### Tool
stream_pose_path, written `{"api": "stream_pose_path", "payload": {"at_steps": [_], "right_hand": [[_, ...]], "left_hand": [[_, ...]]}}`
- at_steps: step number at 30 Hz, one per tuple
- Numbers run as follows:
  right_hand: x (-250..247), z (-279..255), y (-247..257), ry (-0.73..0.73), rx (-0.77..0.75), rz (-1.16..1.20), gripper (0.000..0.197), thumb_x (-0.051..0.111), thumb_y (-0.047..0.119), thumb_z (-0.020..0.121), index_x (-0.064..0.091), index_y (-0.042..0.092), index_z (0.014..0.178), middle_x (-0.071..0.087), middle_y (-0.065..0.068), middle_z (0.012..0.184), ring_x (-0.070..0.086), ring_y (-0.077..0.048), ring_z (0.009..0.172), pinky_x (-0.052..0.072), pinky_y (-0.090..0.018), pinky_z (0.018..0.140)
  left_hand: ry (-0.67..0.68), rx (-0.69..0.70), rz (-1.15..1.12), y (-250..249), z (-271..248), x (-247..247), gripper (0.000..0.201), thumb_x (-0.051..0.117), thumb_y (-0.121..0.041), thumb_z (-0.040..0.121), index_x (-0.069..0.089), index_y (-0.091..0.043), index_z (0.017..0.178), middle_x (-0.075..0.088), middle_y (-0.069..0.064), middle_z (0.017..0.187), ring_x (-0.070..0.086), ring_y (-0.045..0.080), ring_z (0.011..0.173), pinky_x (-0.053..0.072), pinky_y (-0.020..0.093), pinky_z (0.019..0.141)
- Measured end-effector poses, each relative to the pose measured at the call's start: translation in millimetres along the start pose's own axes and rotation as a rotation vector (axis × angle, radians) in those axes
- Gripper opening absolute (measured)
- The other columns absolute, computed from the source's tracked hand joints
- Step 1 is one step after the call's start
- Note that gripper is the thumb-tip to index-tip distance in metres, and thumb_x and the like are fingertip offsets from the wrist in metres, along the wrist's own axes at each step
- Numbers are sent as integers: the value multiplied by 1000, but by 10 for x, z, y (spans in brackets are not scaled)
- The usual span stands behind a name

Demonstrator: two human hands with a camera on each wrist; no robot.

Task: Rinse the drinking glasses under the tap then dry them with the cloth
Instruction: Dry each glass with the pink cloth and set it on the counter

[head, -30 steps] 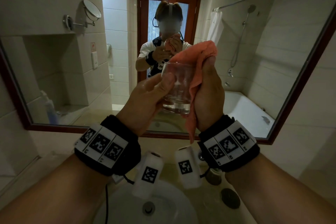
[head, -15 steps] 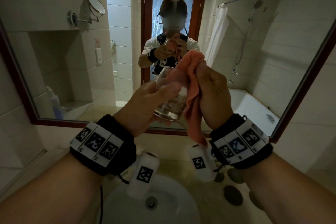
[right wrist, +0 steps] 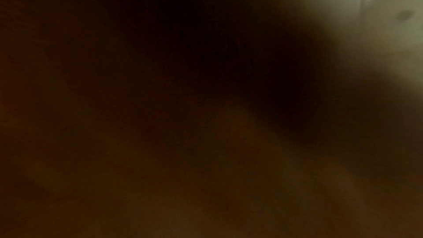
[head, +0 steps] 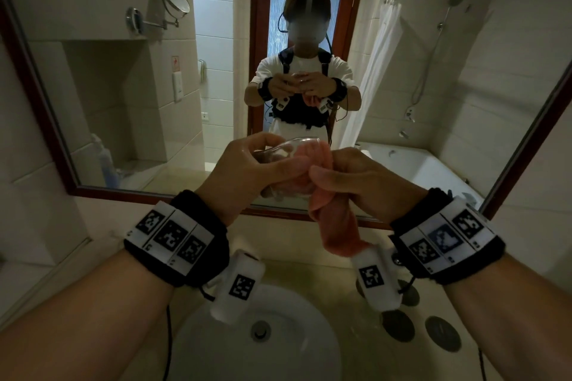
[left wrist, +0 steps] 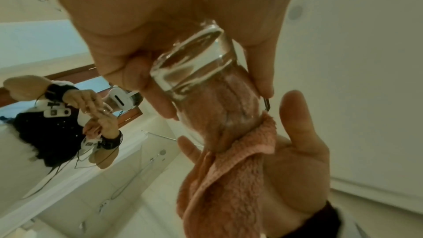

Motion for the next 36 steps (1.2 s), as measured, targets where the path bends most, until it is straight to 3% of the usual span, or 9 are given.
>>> {"api": "stream_pose_path", "payload": {"at_steps": [4,9,14,17,20,25,29,32,36], "right_hand": [[41,-2,-74,51,-2,303,46,88,38,63,71,10,96,72,-1,81,69,-14,70,59,-24,65],[31,34,-169,-21,10,389,38,85,31,71,72,8,98,73,-4,83,70,-14,73,59,-27,66],[-49,16,-213,-202,-12,193,9,64,9,87,67,6,95,71,3,69,66,-10,59,56,-22,57],[-58,-22,-140,-233,-70,-38,17,62,-1,91,68,14,87,70,12,65,68,-6,64,57,-20,61],[9,-46,-108,-198,-92,-179,23,66,4,91,66,25,82,67,16,61,65,-3,61,54,-19,62],[-98,-87,-112,-210,-97,-249,13,74,0,83,70,6,93,71,-4,72,70,-20,67,60,-34,69],[-203,-130,-89,-217,-117,-116,29,75,-12,75,69,-9,103,74,-13,80,72,-11,65,59,-26,63],[-251,-128,-214,-218,-78,86,42,83,7,70,68,-4,108,72,-24,90,70,-27,72,62,-37,66],[-225,-138,-300,-215,-25,200,38,84,17,72,68,4,104,76,-6,83,73,-16,68,63,-32,63]], "left_hand": [[-9,237,256,-251,-71,12,59,91,-22,60,62,-9,109,71,-3,95,72,9,83,58,22,71],[30,353,405,-224,-107,39,76,98,-27,54,55,-22,117,60,-5,116,63,3,93,50,12,72],[65,65,215,-22,-22,24,74,75,-61,73,39,-28,129,54,-2,117,69,3,87,57,23,60],[17,-206,100,178,-16,-18,73,45,-72,75,53,-18,124,66,3,103,74,8,72,57,32,50],[-2,-275,80,291,0,-74,66,49,-72,79,63,-16,110,68,14,88,69,21,58,52,28,49],[45,-72,100,143,53,4,49,65,-56,83,56,-12,104,66,7,84,59,25,63,55,37,62],[98,192,240,-85,26,109,40,77,-24,85,53,-11,115,63,2,103,65,13,79,57,26,68],[99,279,338,-156,-5,145,58,87,-23,72,53,-15,118,63,-7,113,67,11,95,56,24,76],[73,271,373,-58,22,112,69,93,-26,63,54,-22,120,62,-7,116,67,16,98,60,34,77]]}}
Point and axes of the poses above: each hand's wrist, its own z-axis towards the middle knuckle, its own x-axis out of the palm, y = z × x, the point moved 10 cm from there along z, towards the middle knuckle
